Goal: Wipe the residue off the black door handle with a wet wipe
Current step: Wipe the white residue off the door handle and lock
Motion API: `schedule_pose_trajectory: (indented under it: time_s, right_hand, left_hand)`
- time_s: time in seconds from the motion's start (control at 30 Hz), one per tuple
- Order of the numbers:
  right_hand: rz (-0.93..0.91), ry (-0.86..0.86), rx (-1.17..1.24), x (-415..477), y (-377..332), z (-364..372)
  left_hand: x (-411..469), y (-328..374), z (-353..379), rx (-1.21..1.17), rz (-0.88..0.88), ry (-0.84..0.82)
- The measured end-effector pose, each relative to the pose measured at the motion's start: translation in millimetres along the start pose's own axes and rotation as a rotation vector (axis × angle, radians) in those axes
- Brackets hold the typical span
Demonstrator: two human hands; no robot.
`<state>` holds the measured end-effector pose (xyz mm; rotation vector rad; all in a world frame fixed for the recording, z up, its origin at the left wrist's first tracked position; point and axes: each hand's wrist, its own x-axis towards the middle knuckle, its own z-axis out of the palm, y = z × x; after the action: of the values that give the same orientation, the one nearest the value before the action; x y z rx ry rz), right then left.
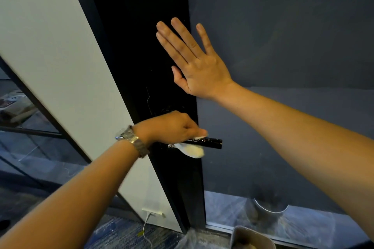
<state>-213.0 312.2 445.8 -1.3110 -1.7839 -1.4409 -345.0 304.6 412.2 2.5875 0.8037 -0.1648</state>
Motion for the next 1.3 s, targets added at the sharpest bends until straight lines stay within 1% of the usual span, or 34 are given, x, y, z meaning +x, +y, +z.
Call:
schedule_pose_trajectory:
  time_s: [0.13,0.27,0.33,0.4,0.5,0.6,0.67,0.77,0.87,0.93,0.97,1.03,1.07,1.1,1.2,1.27,1.3]
  right_hand:
    - [0.002,-0.003,-0.003,0,1,-1]
    - [-0.014,-0.022,-0.007,-1,1,-1]
    - [-0.007,-0.029,-0.016,-1,0,-1]
    - [-0.002,-0.034,-0.012,-1,-1,-1]
    - [-0.003,-0.042,0.004,-1,-1,-2]
    - [-0.004,-0.086,0.047,-1,0,-5]
    - [0.01,-0.138,0.101,-2,1,-10]
    - [0.032,-0.211,0.254,-12,0,-19]
    - [0.066,-0.339,0.51,-42,-13,-37]
    - [0.181,-0.485,0.625,-67,-28,-53]
    - [0.278,-0.618,0.669,-76,-35,-63]
    - [0.462,-0.939,0.712,-87,-48,-77]
    - [0.506,-1.028,0.691,-88,-53,-81]
    - [0.504,-1.066,0.654,-87,-56,-83]
    - [0.421,-1.096,0.546,-78,-61,-84]
    - [0.388,-1.135,0.531,-73,-61,-85]
    - [0.378,-1.151,0.531,-72,-61,-84]
  left_hand:
    - [12,38,24,0.029,0.093,-0.008]
    - [2,0,8,-0.031,-0.023,0.001]
    - [0,-7,9,0.009,-0.008,0.036]
    - [0,4,20,0.025,0.084,0.117]
    - [-2,9,30,-0.075,0.201,0.256]
    - [-14,-12,19,-0.156,0.208,0.314]
    - [-23,-27,14,-0.138,0.205,0.375]
    - [-36,-39,13,-0.102,0.264,0.455]
    - [-47,-50,16,-0.102,0.267,0.556]
    - [-54,-55,16,-0.192,0.191,0.609]
    - [-56,-56,15,-0.253,0.139,0.62]
    - [-54,-54,15,-0.33,0.025,0.641]
    - [-50,-52,15,-0.34,-0.026,0.663]
    - [-46,-49,15,-0.343,-0.077,0.687]
    - [-32,-40,21,-0.32,-0.211,0.736]
    - [-30,-33,27,-0.319,-0.27,0.734]
    - [-31,-33,29,-0.362,-0.298,0.713]
